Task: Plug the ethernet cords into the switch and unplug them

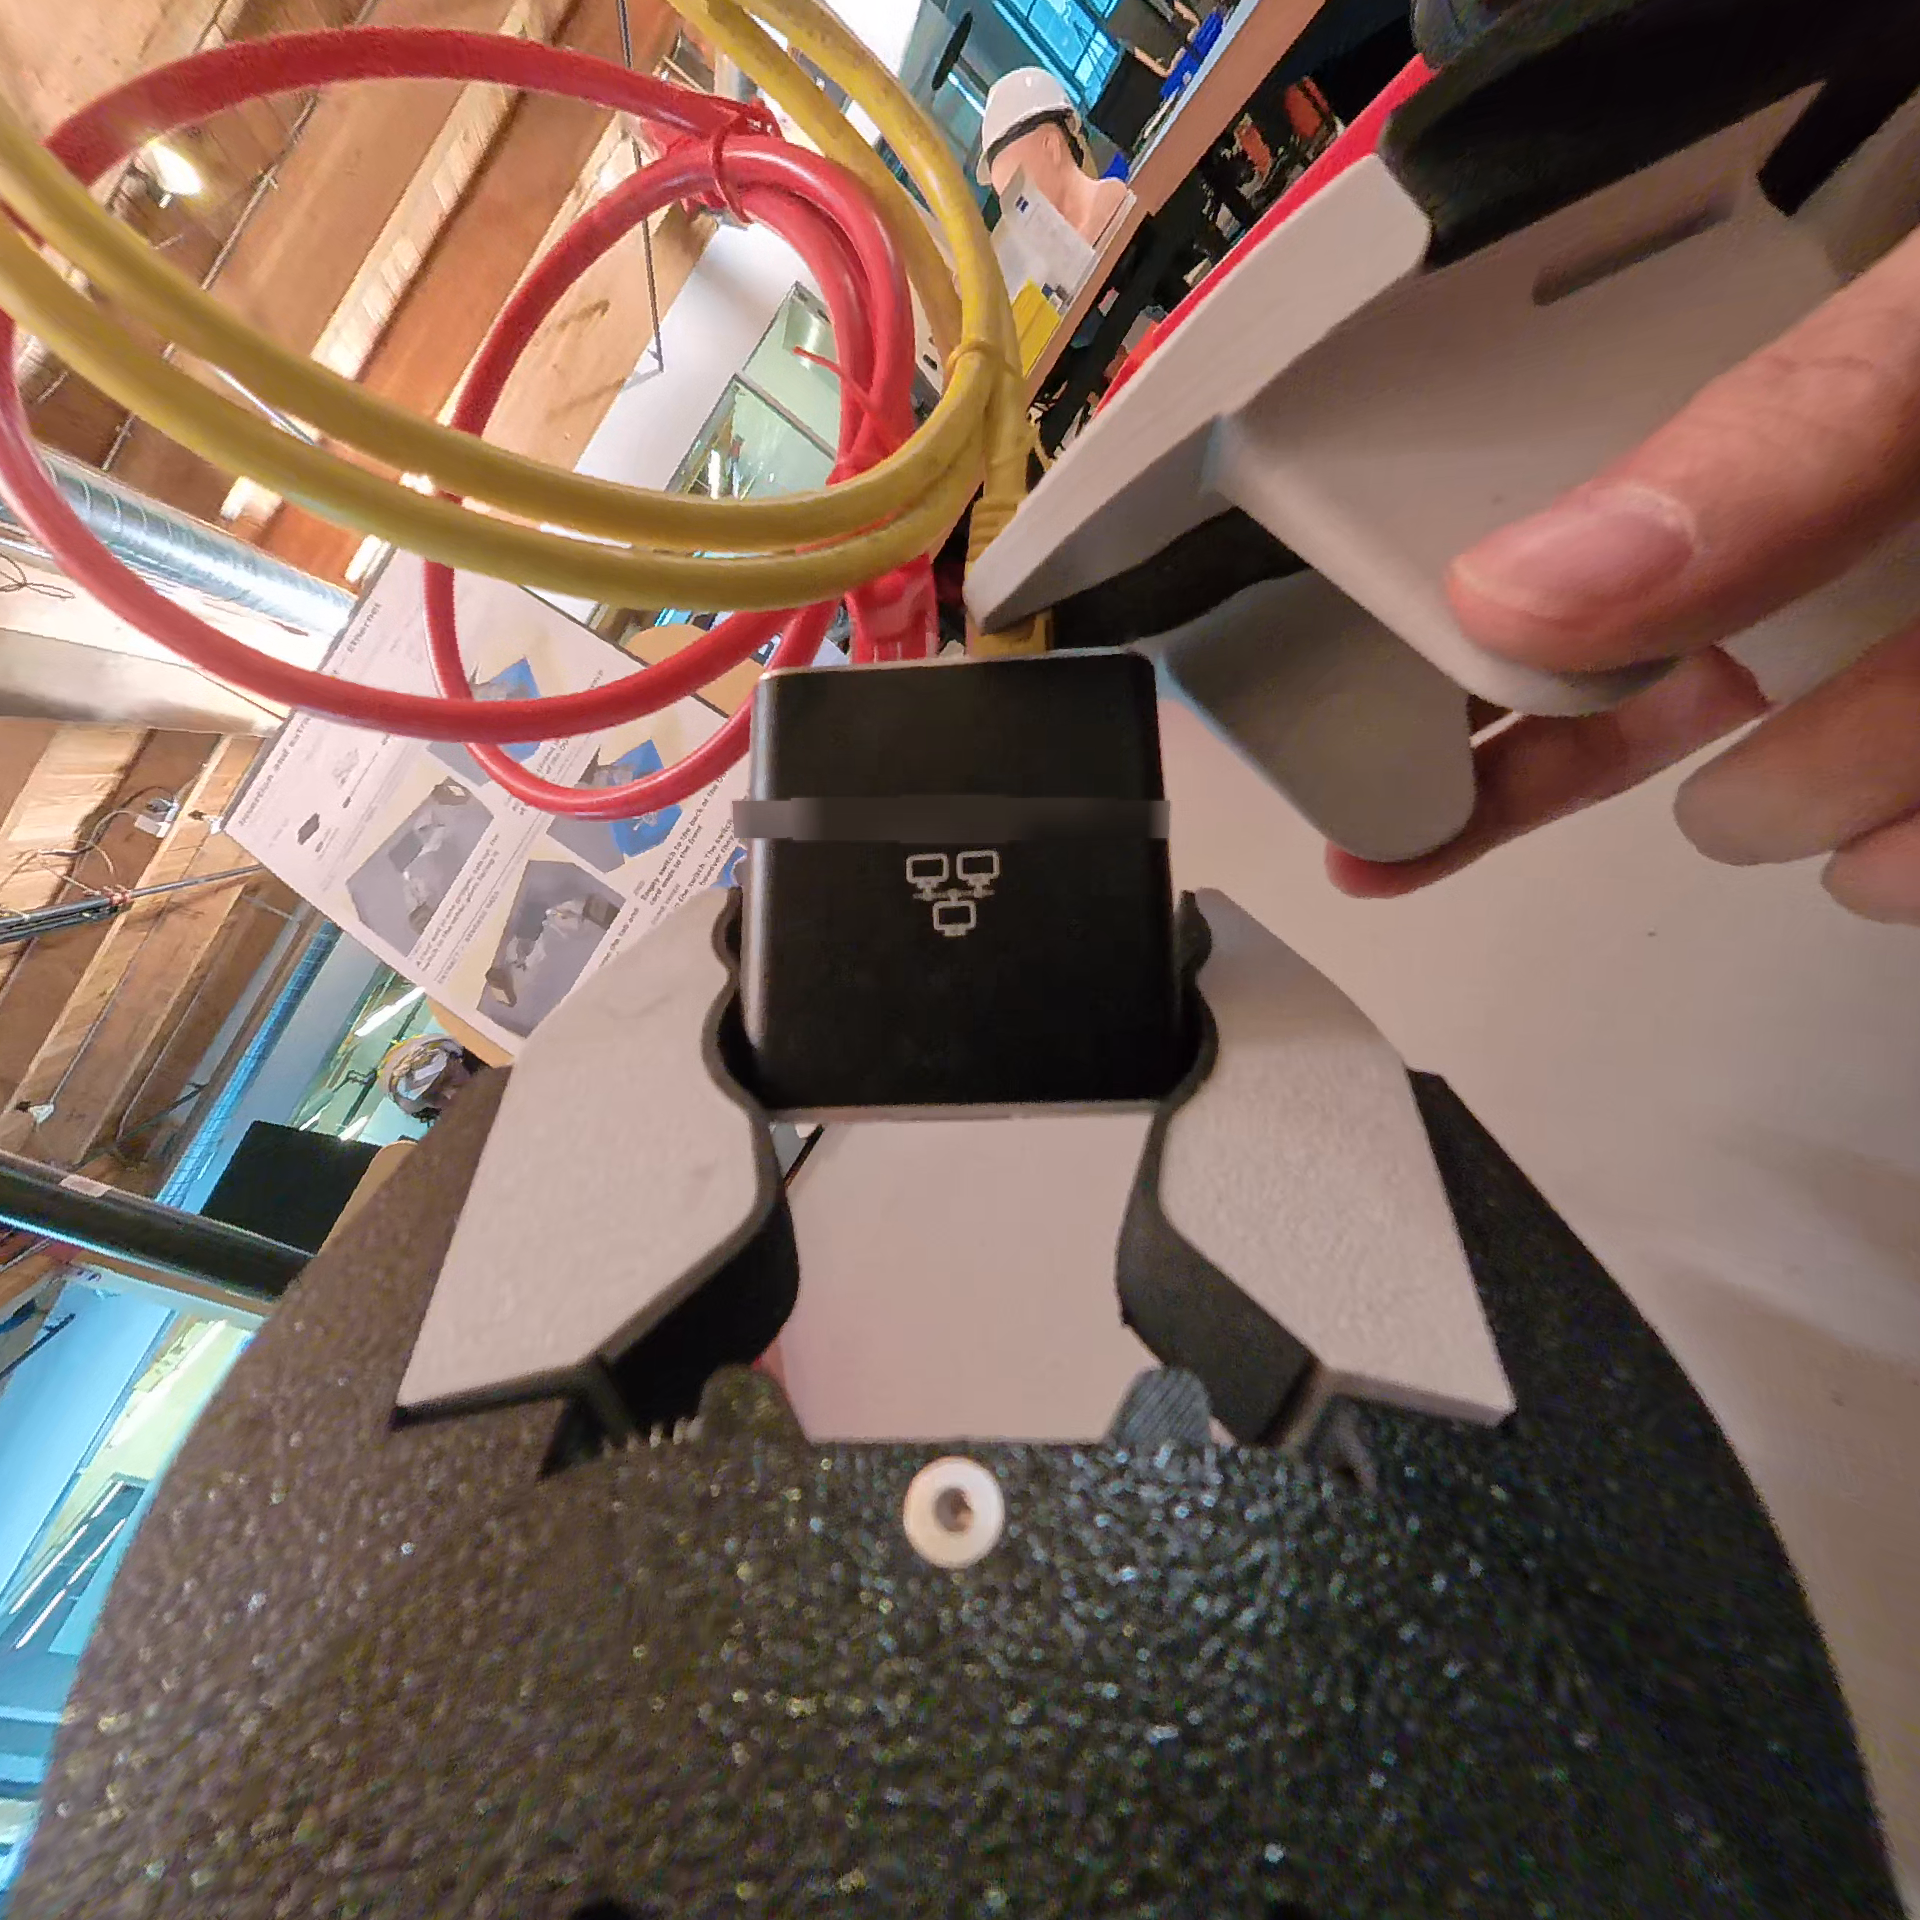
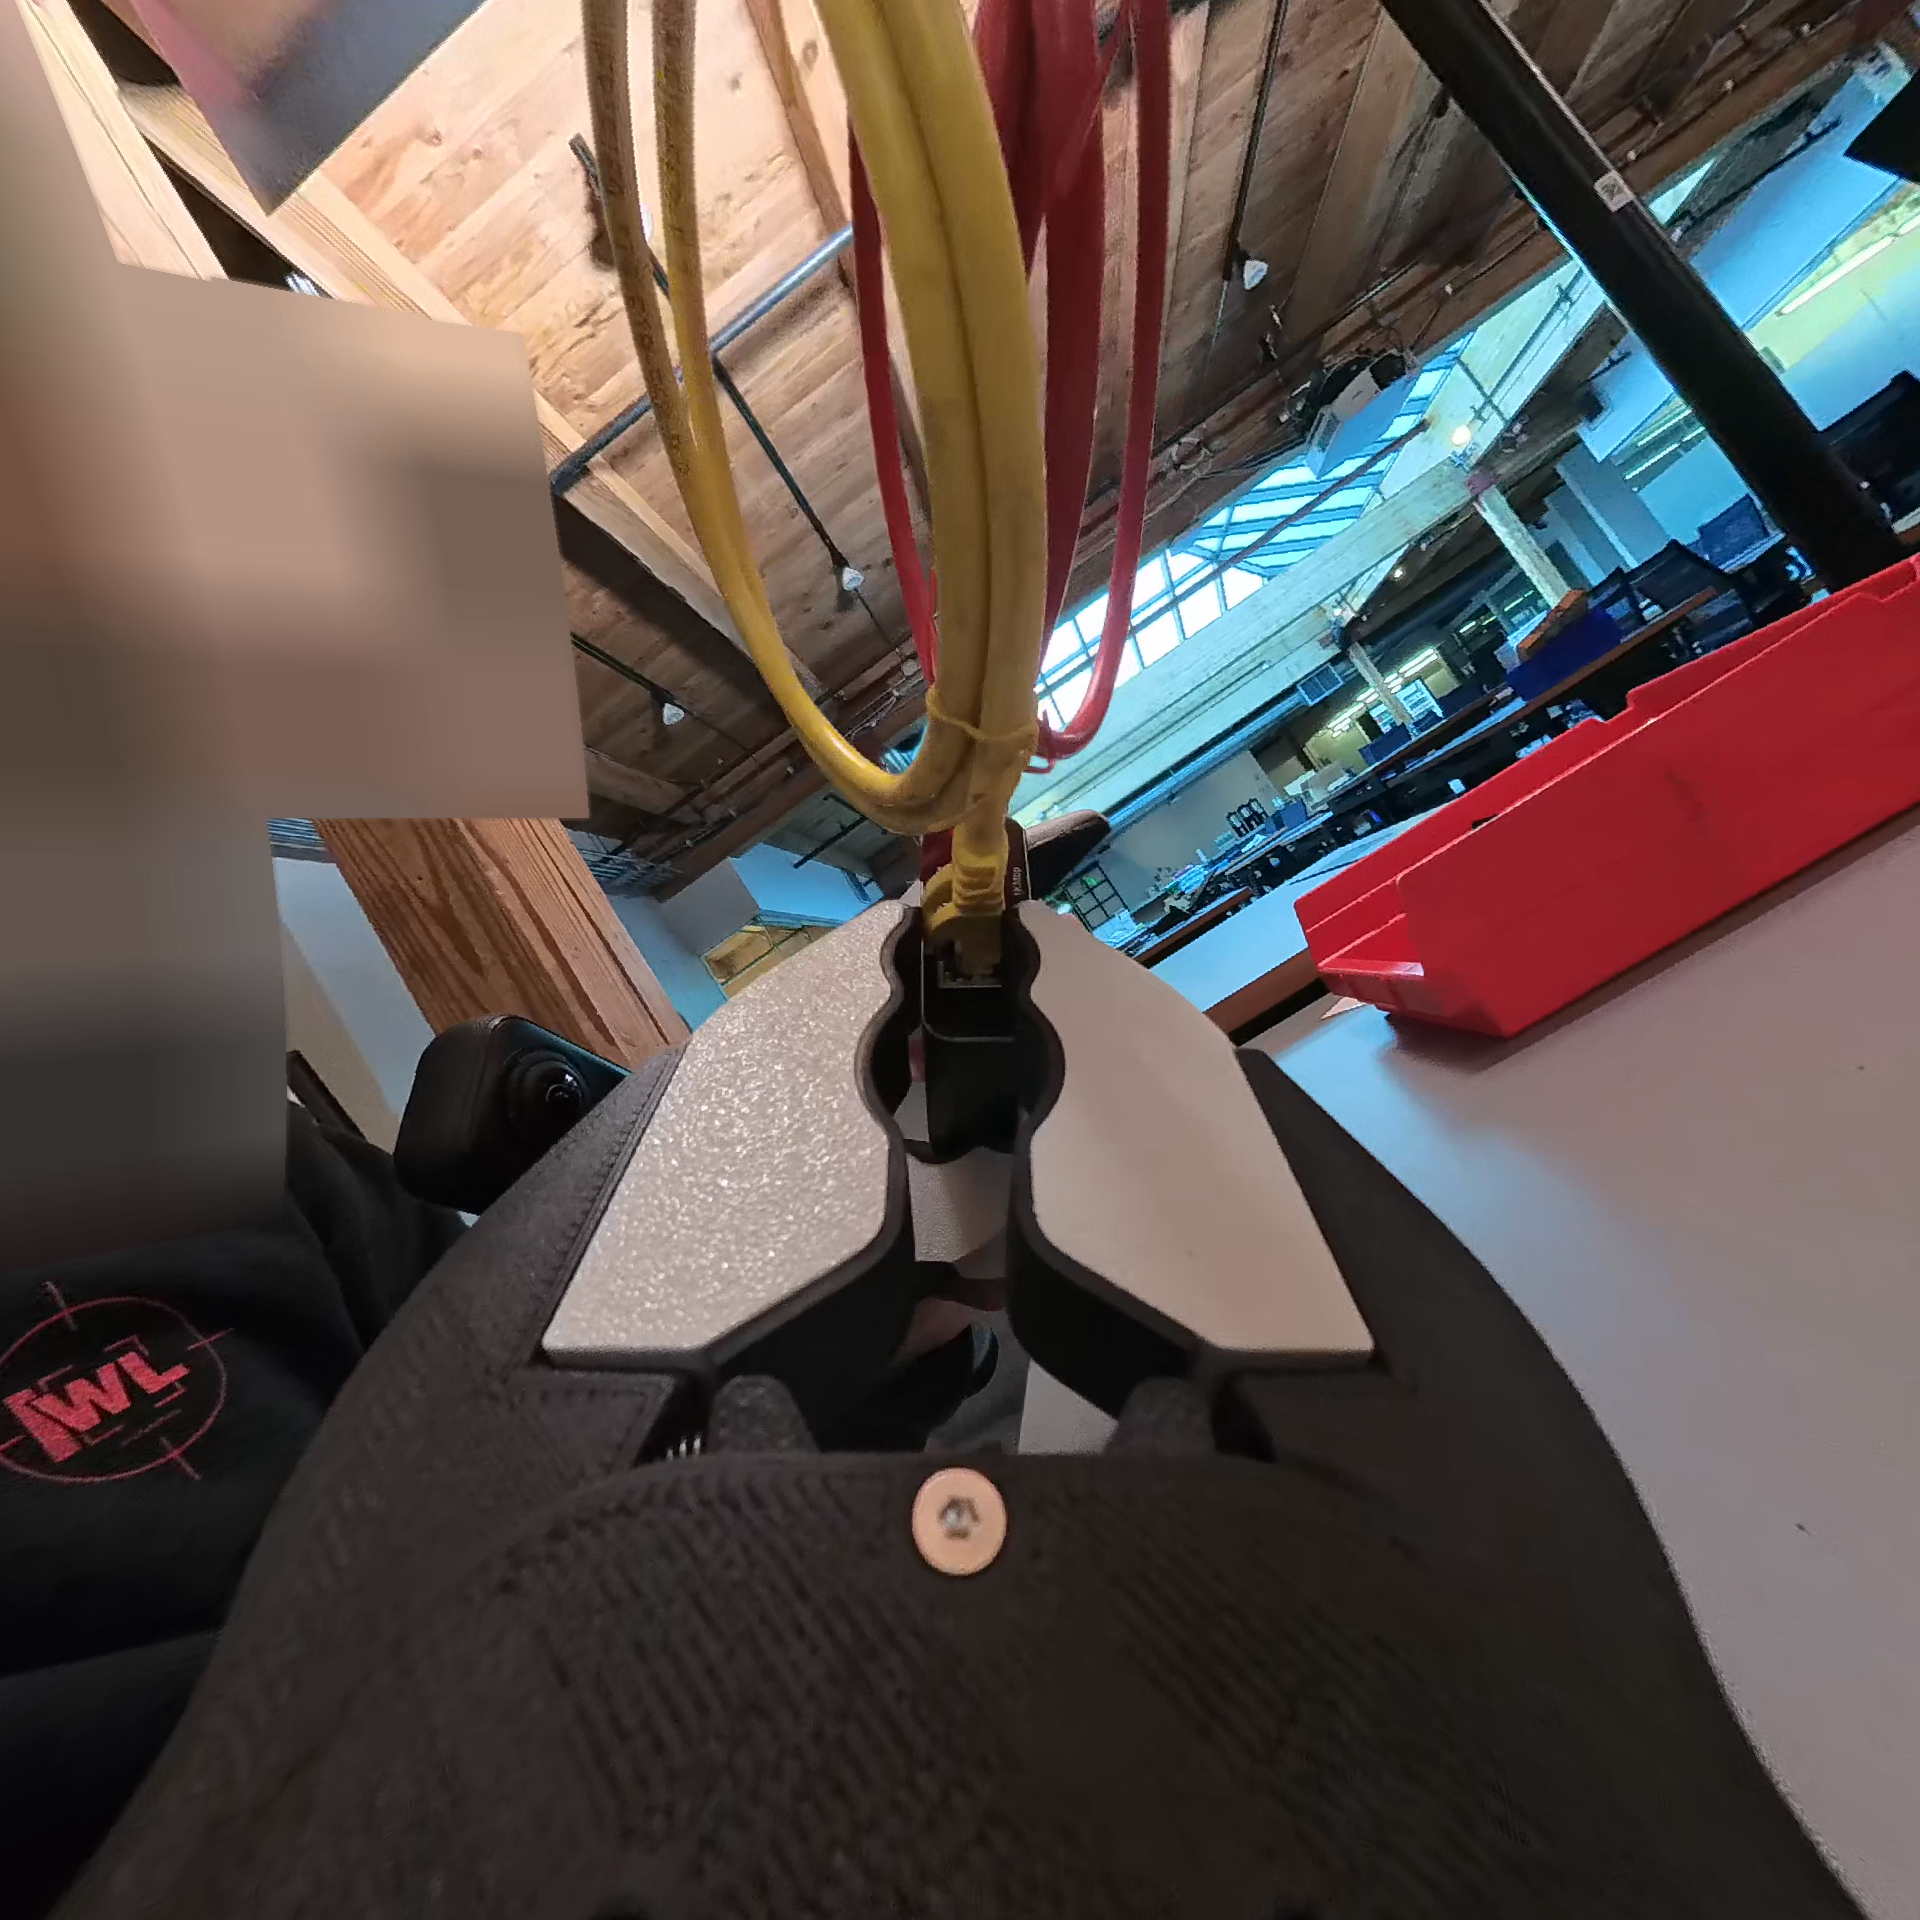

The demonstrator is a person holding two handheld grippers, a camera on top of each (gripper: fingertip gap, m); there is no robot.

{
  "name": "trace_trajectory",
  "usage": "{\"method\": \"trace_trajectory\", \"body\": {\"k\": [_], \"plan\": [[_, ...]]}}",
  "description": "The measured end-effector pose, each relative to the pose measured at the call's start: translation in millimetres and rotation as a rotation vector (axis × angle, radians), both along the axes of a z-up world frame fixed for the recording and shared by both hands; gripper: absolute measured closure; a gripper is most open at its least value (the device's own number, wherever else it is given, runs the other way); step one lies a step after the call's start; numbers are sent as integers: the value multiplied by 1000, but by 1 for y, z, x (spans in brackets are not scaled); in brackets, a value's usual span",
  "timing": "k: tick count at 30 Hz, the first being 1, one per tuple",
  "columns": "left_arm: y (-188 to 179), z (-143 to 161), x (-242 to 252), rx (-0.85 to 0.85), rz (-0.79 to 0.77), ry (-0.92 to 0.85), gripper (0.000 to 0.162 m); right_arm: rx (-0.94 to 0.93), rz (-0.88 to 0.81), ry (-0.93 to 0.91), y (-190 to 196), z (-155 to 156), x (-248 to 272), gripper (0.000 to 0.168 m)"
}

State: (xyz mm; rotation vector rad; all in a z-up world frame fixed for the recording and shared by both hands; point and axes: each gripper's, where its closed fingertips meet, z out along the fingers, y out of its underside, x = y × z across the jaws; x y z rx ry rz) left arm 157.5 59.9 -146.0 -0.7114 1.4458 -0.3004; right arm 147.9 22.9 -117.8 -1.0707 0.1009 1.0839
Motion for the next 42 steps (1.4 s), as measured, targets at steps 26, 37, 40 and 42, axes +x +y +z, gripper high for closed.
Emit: {"method": "trace_trajectory", "body": {"k": [26,37,40,42], "plan": [[-5,-7,2,-41,-18,23,86,-37,-14,-17,0,-8,3,154],[-7,-27,6,-236,-88,141,85,-126,-88,-107,5,-17,7,153],[-12,-34,7,-298,-114,175,84,-168,-132,-170,7,-23,10,155],[-13,-35,8,-346,-120,179,85,-177,-140,-168,7,-23,11,154]]}}
